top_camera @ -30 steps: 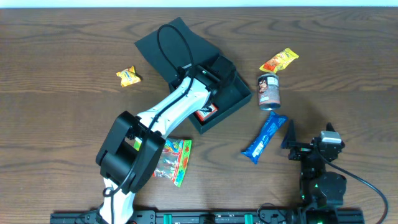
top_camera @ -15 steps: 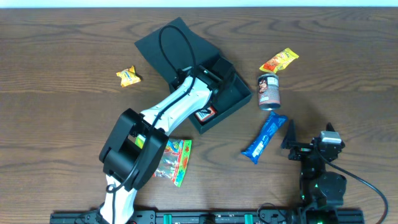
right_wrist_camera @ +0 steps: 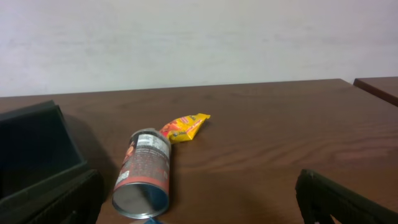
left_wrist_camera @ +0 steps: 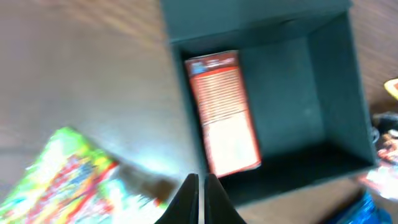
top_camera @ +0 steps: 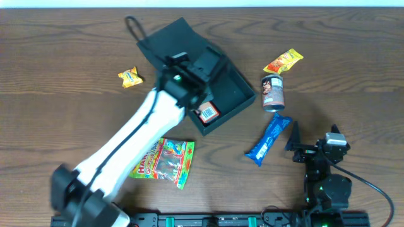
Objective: Pack container
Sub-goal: 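Release the red box upright in the black box, retract left arm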
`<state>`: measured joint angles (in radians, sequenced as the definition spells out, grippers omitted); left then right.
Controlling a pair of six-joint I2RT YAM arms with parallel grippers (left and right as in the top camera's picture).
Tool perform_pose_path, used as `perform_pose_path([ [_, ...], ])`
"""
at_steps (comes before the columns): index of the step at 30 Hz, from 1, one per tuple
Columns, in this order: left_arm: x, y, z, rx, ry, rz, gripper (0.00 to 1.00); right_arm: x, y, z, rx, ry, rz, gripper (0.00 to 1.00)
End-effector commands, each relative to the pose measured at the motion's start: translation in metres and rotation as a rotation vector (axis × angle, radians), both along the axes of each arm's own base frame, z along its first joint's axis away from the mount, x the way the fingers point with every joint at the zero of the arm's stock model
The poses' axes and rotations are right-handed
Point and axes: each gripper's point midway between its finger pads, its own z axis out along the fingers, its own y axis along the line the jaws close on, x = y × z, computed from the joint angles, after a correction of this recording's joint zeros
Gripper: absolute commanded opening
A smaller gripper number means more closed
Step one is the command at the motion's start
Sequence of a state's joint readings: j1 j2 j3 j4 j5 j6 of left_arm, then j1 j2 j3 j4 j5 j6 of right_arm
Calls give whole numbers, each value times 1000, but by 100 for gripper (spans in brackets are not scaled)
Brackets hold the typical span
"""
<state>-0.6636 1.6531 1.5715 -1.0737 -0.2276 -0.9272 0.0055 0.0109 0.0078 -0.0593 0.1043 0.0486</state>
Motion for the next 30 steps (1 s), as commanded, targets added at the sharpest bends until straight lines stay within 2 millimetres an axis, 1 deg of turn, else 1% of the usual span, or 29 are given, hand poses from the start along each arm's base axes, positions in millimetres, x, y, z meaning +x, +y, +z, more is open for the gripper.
perform_pose_path([
  [1, -10, 32, 29, 57, -41, 25, 7, 0, -3, -1, 6, 1, -12, 99],
  [2, -15, 41, 32, 71, -33, 32, 7, 0, -3, -1, 6, 0, -11, 99],
  [4, -31, 63, 42, 114, -17, 43, 6, 0, -3, -1, 6, 0, -11, 99],
  [5, -35, 70, 47, 140, -13, 1, 6, 0, -3, -1, 6, 0, -11, 99],
  [8, -43, 73, 56, 177, -7, -155, 7, 0, -4, -1, 5, 0, -16, 99],
  [9, -46, 73, 58, 176, -6, -192, 11, 0, -3, -1, 5, 0, -15, 99],
  [10, -49, 71, 61, 167, -8, -230, 17, 0, -3, -1, 6, 0, -15, 99],
  [12, -56, 66, 72, 124, -30, -348, 41, 0, -2, -1, 6, 1, -9, 99],
  [13, -61, 63, 79, 92, -49, -413, 72, 0, -2, -1, 6, 1, -9, 99],
  [14, -66, 63, 87, 58, -73, -460, 95, 0, -2, -1, 6, 1, -9, 99],
  [15, -69, 65, 93, 38, -89, -478, 95, 0, -2, -1, 6, 1, -9, 99],
  [18, -72, 89, 111, 30, -157, -420, 95, 0, -2, -2, 6, 5, -8, 99],
  [20, -73, 101, 117, 38, -180, -385, 95, 0, -2, 0, 35, -7, -9, 99],
  [22, -77, 107, 118, 47, -182, -372, 95, -1, 1, 4, 79, -9, 4, 99],
  [24, -79, 107, 117, 48, -175, -373, 95, -5, 9, 17, 82, 5, 51, 99],
  [26, -79, 107, 117, 48, -175, -373, 95, -10, 12, 28, 85, 39, 65, 99],
  [28, -79, 107, 117, 48, -175, -373, 95, -16, 12, 49, 86, 75, 64, 99],
  [30, -79, 107, 117, 48, -175, -373, 95, -14, 18, 78, 99, 108, 97, 99],
])
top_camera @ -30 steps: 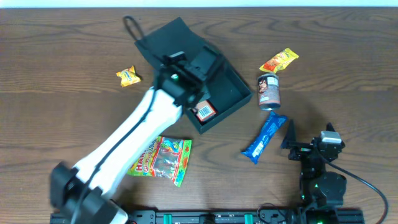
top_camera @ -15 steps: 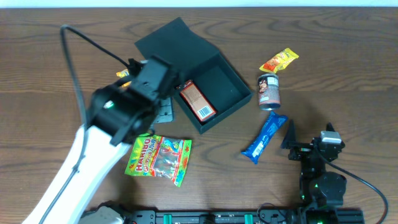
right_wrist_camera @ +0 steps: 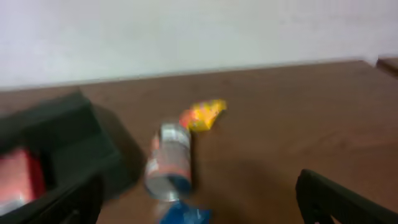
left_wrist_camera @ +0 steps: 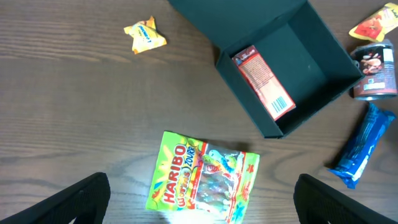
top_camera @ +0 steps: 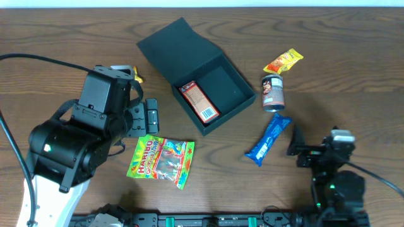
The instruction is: Pack container
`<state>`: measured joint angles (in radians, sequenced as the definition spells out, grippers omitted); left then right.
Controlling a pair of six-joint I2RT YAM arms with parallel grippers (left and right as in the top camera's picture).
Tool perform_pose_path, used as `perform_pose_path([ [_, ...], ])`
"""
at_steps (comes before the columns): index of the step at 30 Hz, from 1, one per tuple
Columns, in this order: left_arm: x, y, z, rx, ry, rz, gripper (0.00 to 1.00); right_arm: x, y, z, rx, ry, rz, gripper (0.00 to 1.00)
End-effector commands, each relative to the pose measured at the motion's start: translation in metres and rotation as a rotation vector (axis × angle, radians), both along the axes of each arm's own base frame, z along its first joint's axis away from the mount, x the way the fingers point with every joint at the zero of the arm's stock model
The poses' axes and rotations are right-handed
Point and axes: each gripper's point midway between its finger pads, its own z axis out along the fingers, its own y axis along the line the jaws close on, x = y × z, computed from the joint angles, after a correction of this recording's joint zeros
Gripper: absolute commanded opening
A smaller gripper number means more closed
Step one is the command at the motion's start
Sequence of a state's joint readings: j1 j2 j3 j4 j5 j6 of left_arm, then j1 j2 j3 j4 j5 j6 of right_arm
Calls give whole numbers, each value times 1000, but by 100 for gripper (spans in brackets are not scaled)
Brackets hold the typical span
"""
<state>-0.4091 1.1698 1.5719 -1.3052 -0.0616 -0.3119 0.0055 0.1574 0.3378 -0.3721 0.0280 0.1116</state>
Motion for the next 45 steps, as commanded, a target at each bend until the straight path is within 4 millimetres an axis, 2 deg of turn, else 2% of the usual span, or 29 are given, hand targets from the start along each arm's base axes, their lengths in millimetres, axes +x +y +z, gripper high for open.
perform_pose_path([
  [1, 1, 0, 4, 5, -9, -14, 95, 8, 10, 42, 55, 10, 54, 99],
  [3, 1, 0, 4, 6, -9, -14, 95, 22, 23, 56, 82, 82, 122, 99],
  [5, 1, 0, 4, 6, -9, -14, 95, 42, 38, 61, 117, 218, 205, 99],
  [9, 1, 0, 4, 6, -9, -14, 95, 79, 64, 53, 141, 526, 315, 99],
  [13, 1, 0, 4, 6, -9, -14, 95, 105, 90, 37, -20, 689, 469, 99],
  [14, 1, 0, 4, 6, -9, -14, 95, 112, 100, 29, -124, 721, 540, 98],
  [16, 1, 0, 4, 5, -9, -14, 95, 129, 118, 14, -240, 781, 571, 99],
  [19, 1, 0, 4, 6, -9, -14, 95, 155, 134, -4, -381, 847, 528, 99],
  [21, 1, 0, 4, 5, -9, -14, 95, 162, 145, -15, -409, 874, 545, 99],
  [23, 1, 0, 4, 6, -9, -14, 95, 171, 146, -27, -528, 862, 605, 99],
  [27, 1, 0, 4, 6, -8, -14, 95, 196, 146, -51, -571, 849, 622, 99],
  [31, 1, 0, 4, 6, -9, -14, 95, 214, 152, -97, -642, 884, 683, 99],
  [35, 1, 0, 4, 6, -9, -14, 95, 218, 157, -132, -607, 936, 708, 99],
  [38, 1, 0, 4, 6, -9, -14, 95, 216, 156, -155, -571, 995, 687, 90],
  [40, 1, 0, 4, 6, -9, -14, 95, 214, 155, -167, -543, 1029, 667, 67],
  [41, 1, 0, 4, 6, -9, -14, 95, 214, 154, -170, -519, 1041, 645, 37],
  [43, 1, 0, 4, 5, -9, -14, 95, 215, 151, -171, -490, 1051, 617, 30],
  [45, 1, 0, 4, 6, -9, -14, 95, 215, 149, -171, -467, 1059, 595, 16],
])
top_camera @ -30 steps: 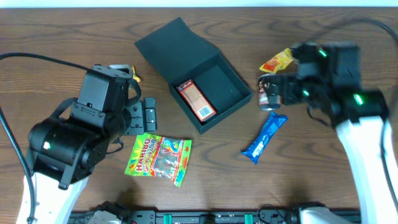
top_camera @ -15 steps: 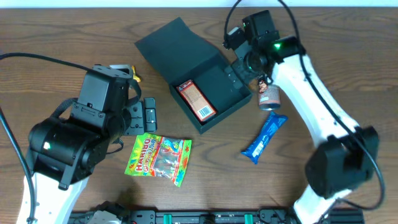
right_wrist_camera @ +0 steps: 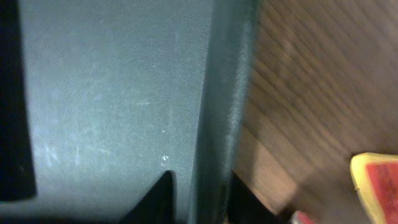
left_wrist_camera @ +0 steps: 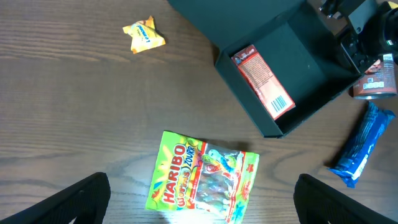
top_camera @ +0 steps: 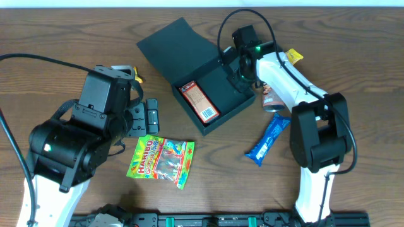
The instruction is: Pack container
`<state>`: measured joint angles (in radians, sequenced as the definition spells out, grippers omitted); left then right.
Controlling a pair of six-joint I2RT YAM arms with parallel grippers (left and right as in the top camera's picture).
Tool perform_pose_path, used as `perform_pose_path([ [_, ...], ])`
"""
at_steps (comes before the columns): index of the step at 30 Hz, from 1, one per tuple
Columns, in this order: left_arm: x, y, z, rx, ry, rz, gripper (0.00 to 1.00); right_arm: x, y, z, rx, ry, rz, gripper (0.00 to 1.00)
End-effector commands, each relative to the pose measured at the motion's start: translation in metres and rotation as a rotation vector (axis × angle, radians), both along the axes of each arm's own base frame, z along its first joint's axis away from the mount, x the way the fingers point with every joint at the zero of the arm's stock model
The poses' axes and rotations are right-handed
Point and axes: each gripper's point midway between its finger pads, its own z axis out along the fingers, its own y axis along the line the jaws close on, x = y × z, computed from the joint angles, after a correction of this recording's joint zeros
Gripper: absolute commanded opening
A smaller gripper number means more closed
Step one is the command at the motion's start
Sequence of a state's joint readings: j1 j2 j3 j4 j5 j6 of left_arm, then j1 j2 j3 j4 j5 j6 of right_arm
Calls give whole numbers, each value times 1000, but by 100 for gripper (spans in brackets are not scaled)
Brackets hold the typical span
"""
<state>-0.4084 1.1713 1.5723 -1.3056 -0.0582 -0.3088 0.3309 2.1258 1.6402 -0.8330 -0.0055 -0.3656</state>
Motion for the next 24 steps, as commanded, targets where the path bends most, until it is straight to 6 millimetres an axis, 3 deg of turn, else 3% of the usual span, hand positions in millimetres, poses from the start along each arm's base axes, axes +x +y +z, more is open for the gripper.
perform_pose_path([
  [1, 1, 1, 4, 6, -11, -10, 95, 4, -7, 1, 23, 8, -99, 12],
  [2, 1, 1, 4, 6, -11, -10, 95, 0, -8, 0, 26, 26, -119, 3],
  [3, 1, 1, 4, 6, -11, -10, 95, -2, -8, 0, 29, 39, -141, 1],
  [9, 1, 1, 4, 6, -11, -10, 95, -26, -20, -11, 54, 156, -500, 1],
  [14, 1, 1, 4, 6, -11, -10, 95, -38, -26, -13, 38, 195, -673, 2],
  [18, 1, 1, 4, 6, -11, -10, 95, -45, -24, -14, 25, 215, -691, 2],
  [21, 1, 1, 4, 6, -11, -10, 95, -51, -37, -13, -52, 198, -780, 1],
  [24, 1, 1, 4, 6, -11, -10, 95, -53, -38, -11, -60, 196, -764, 2],
])
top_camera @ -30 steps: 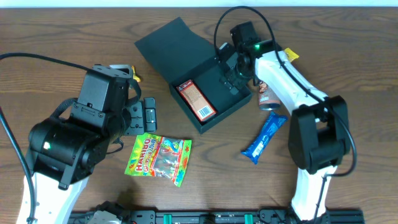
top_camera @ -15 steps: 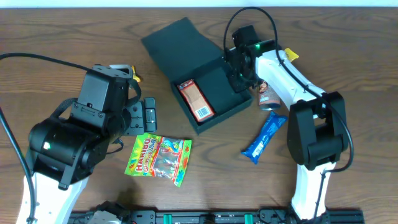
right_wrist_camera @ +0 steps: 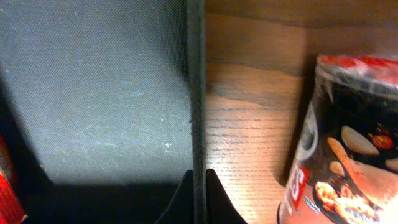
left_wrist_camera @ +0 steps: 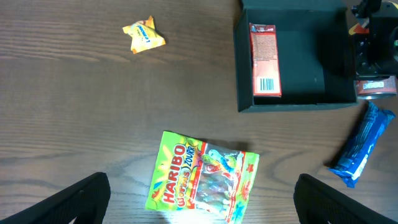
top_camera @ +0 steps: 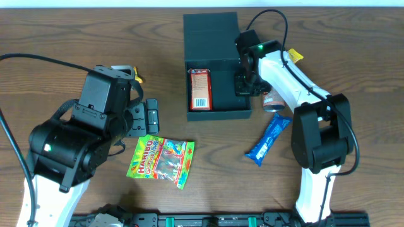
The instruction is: Pack container
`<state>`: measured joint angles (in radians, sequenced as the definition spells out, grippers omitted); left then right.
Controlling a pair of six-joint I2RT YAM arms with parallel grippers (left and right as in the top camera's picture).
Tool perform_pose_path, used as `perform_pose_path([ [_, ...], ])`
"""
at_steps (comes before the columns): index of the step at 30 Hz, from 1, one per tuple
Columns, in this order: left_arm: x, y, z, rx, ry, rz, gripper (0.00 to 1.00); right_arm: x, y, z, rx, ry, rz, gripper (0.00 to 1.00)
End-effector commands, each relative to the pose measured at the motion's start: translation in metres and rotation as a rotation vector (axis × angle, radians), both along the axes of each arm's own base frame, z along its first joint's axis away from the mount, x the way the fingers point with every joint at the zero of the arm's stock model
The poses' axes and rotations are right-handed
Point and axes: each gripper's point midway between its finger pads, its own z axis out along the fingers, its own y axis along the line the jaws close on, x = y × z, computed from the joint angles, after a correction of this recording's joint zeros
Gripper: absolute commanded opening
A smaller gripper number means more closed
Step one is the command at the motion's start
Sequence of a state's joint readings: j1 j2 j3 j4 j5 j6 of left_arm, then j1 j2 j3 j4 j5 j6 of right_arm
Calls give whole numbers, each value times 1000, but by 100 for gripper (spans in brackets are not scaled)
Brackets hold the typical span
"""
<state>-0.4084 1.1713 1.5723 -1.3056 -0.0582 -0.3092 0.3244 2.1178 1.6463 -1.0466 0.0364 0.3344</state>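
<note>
The black box (top_camera: 222, 108) stands square to the table with its lid (top_camera: 211, 31) open at the back. A red carton (top_camera: 201, 89) lies inside against the left wall. My right gripper (right_wrist_camera: 198, 186) is shut on the box's right wall (right_wrist_camera: 196, 93), one finger inside and one outside. Just right of it lies the crisp can (right_wrist_camera: 348, 143). Raised high over the left side, my left gripper (left_wrist_camera: 199, 205) is open and empty. The Haribo bag (left_wrist_camera: 202, 180) lies on the table below it.
A blue wrapper (top_camera: 268, 137) lies front right of the box. A yellow-red sachet (top_camera: 291, 57) is behind the can (top_camera: 273, 98). A small yellow candy (left_wrist_camera: 144, 35) lies far left. My bulky left arm (top_camera: 82, 139) covers the table's left.
The box has turned from diagonal to square with the table edges and sits further right and back. My right gripper still clamps its right wall, now beside the can. The left arm has not moved.
First my left gripper was shut low over the box, which held the red carton, while the right arm rested open at the front right. Then the left arm stood raised and open at the left. Later the right gripper was on the box wall, and now the box is squared.
</note>
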Motion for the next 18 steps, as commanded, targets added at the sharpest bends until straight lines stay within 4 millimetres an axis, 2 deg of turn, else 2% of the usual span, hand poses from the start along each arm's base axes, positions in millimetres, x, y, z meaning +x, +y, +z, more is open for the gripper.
perform_pose_path([
  [1, 1, 1, 4, 6, -11, -11, 95, -9, -13, -5, -62, 22, -52, 2],
  [7, 1, 1, 4, 6, -11, -11, 95, -23, -20, 15, -61, -14, -53, 2],
  [11, 1, 1, 4, 6, -11, -11, 95, -40, -22, 8, -56, 4, -30, 1],
  [14, 1, 1, 4, 6, -11, -10, 95, -46, -13, -6, -13, 3, 13, 1],
  [18, 1, 1, 4, 6, -11, -10, 95, -48, -12, -12, -13, 1, 19, 1],
])
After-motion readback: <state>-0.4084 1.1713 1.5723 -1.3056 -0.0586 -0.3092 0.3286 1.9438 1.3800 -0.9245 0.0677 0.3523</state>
